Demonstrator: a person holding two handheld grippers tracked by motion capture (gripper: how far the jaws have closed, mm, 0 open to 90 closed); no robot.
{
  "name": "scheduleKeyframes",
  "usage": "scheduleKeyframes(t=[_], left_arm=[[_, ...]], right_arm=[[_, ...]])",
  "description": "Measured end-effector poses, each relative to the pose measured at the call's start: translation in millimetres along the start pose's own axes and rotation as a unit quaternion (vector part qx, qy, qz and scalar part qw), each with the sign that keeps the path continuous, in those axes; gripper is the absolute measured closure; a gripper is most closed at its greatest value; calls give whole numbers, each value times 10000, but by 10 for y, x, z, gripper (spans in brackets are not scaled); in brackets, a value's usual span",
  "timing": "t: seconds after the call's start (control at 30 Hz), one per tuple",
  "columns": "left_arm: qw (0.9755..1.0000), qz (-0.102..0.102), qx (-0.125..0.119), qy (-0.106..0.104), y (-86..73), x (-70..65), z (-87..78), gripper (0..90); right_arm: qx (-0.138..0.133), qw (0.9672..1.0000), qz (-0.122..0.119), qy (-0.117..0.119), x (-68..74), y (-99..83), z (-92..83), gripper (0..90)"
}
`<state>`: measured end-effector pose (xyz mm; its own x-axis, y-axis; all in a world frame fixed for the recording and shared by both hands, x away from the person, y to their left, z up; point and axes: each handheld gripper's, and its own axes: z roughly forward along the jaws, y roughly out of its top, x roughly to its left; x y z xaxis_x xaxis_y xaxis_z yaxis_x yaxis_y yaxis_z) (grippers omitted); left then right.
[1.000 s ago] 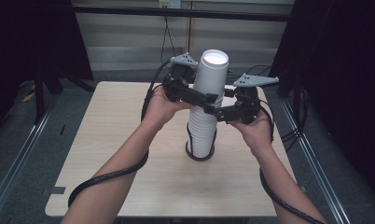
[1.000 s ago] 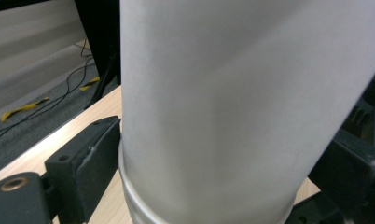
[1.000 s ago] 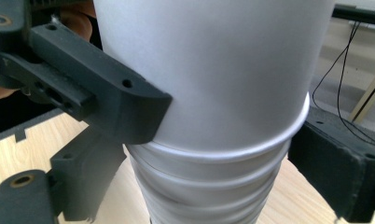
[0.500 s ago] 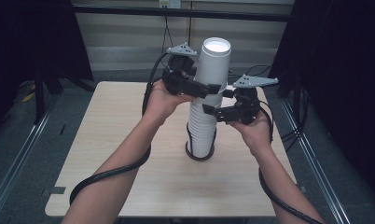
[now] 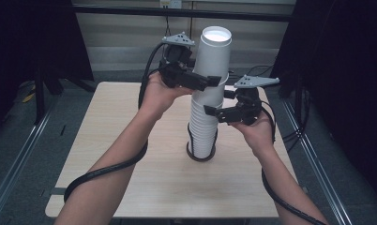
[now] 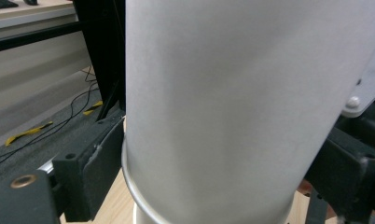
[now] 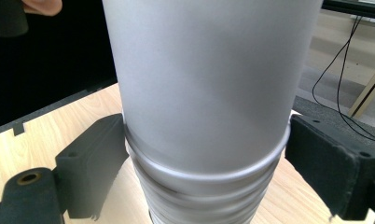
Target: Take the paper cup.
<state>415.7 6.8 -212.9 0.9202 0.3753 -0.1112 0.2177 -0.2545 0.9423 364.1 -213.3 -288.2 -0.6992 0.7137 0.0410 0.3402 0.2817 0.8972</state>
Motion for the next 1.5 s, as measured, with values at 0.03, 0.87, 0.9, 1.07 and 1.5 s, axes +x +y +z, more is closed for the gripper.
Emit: scheduleKeyframes(t=[0.03, 0.87, 0.9, 1.07, 1.5], left_arm=[[10000, -11, -7, 2, 12, 2, -7, 116], [9998, -92, -187, 39, 198, 37, -243, 115], [9997, -87, -212, 30, 194, 43, -258, 115], [9996, -99, -233, 97, 175, 83, -339, 115], [9992, -153, -259, 245, 6, 214, -662, 115]], right_arm=[[-1, 10000, 3, -1, 0, 0, 0, 124], [57, 9999, 62, 77, -25, -34, 1, 125], [61, 9999, 69, 83, -25, -35, 0, 125], [121, 9999, 16, 86, -32, -45, 5, 141], [107, 9999, -5, 107, -51, -86, -23, 176]])
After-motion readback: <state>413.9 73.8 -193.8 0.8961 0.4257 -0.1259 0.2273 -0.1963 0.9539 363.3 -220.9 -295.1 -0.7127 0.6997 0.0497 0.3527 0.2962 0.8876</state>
